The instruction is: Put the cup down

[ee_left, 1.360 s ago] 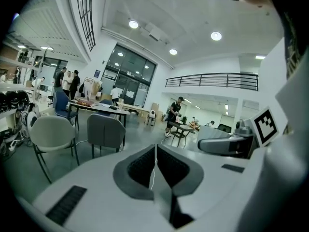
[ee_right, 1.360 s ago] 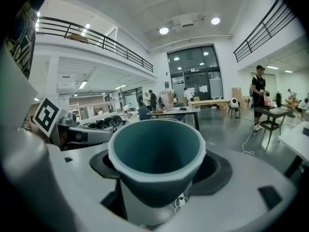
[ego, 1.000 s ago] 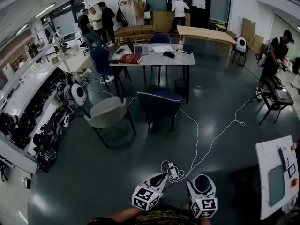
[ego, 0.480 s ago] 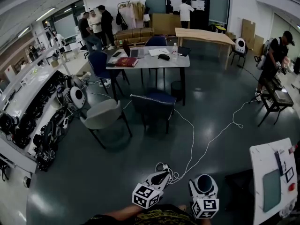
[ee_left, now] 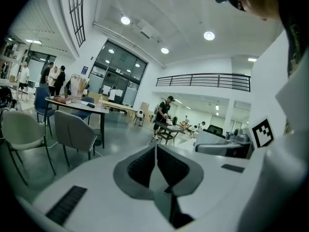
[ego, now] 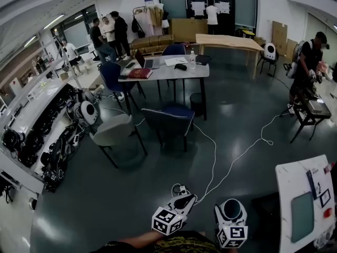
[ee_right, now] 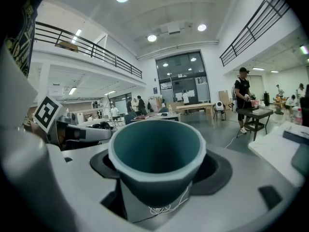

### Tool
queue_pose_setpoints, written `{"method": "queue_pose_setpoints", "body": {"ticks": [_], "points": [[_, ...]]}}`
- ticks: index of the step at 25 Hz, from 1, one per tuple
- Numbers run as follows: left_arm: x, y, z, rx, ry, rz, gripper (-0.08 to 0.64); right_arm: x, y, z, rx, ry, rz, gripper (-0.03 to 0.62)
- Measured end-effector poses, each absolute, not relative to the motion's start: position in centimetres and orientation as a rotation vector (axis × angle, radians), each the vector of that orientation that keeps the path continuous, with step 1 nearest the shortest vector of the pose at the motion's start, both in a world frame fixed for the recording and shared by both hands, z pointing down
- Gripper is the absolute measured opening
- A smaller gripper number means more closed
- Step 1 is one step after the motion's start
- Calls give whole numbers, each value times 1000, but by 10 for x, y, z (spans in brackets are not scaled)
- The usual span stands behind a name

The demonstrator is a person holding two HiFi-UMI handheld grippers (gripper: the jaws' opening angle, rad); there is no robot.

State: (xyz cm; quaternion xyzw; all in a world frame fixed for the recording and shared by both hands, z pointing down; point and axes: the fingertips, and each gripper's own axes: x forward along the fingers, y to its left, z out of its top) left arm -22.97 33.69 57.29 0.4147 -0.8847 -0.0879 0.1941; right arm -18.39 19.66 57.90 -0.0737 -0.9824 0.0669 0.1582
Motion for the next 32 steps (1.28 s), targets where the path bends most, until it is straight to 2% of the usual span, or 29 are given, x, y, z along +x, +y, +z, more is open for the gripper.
{"method": "queue_pose_setpoints", "body": {"ticks": [17, 32], "points": [[-181, 235, 575, 1330, -2396, -188, 23, -119, 114, 580, -69, -2833, 214, 370], [-165, 187, 583, 1527, -2262, -161, 23, -83, 88, 581, 137, -2820, 228, 370]]}}
